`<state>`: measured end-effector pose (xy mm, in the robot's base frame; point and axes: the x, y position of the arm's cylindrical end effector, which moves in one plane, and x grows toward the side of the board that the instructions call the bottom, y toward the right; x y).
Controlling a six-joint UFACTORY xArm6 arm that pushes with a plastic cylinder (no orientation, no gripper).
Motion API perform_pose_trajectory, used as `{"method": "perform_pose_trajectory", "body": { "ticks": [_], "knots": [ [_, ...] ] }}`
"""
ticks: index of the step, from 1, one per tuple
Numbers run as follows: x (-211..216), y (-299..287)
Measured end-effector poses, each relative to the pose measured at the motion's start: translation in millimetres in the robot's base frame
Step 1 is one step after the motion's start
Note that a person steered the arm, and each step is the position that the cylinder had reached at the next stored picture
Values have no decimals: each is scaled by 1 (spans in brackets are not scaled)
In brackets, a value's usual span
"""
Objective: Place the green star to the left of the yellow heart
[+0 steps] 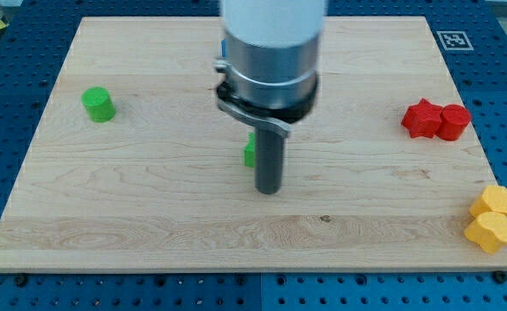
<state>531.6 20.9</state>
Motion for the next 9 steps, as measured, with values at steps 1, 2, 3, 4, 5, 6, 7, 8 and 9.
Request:
{"method": "perform_pose_trajectory", "body": {
  "ticks": [1, 2, 3, 4, 5, 6, 7, 8, 9],
  "knots": [
    [-3, -42],
    [-25, -91],
    [-73, -77],
    [-65, -9],
    [-9, 61],
    [-14, 63],
    [-26, 22],
    [4, 24],
    [25, 82]
  ]
}}
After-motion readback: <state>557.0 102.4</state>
